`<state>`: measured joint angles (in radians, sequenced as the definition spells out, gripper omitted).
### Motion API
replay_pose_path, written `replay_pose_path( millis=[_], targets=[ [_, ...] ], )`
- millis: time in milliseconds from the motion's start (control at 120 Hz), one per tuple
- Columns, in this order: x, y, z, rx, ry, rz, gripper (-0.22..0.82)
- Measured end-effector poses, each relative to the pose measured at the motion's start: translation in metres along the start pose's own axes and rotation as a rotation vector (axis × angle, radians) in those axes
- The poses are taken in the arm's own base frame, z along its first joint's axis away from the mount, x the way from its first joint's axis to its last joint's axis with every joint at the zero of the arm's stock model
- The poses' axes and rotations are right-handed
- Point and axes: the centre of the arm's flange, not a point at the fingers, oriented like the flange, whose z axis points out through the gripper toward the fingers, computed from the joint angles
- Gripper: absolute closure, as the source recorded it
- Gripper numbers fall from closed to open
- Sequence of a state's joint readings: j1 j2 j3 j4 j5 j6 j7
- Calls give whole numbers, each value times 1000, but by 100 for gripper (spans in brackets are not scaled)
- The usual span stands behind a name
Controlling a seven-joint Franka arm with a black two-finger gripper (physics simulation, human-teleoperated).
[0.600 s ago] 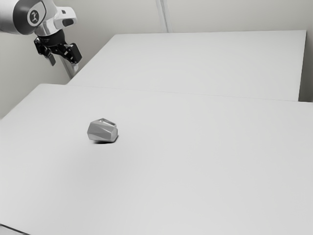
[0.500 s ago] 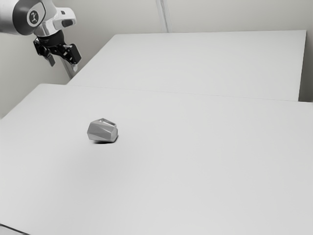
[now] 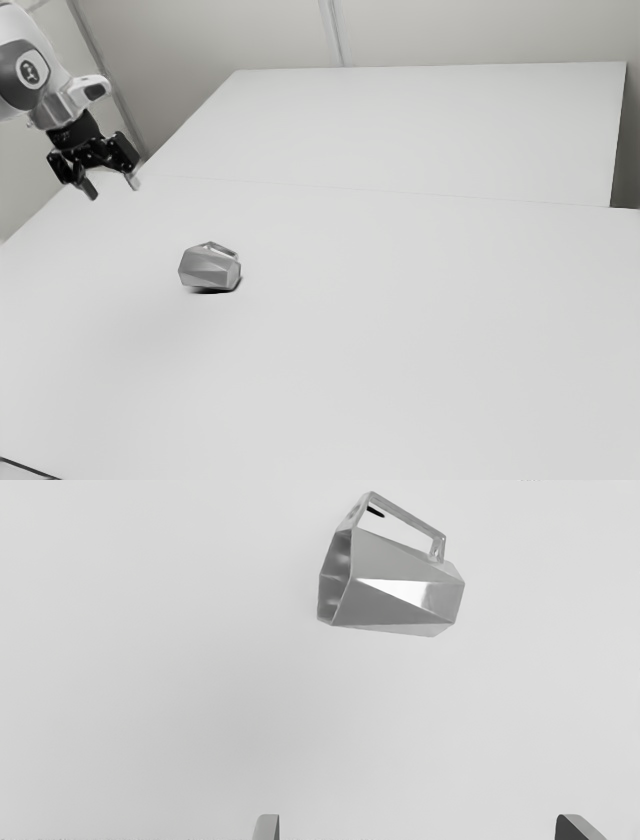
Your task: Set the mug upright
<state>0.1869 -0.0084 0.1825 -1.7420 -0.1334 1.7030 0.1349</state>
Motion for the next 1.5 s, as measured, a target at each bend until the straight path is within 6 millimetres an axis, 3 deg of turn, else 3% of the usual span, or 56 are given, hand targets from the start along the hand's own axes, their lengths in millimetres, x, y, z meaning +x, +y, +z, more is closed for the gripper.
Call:
replay_pose_path(
  millis=[142,300,600,833,1500],
  targets=[
    [9,-60,37,-122,-51,-100,0],
    [34,-50,88,-225,-115,-57,0],
    [70,-84,169,-372,-155,-50,0],
    [96,-85,202,-467,-128,-11,0],
    [97,-65,261,-684,-124,-45,0]
  ],
)
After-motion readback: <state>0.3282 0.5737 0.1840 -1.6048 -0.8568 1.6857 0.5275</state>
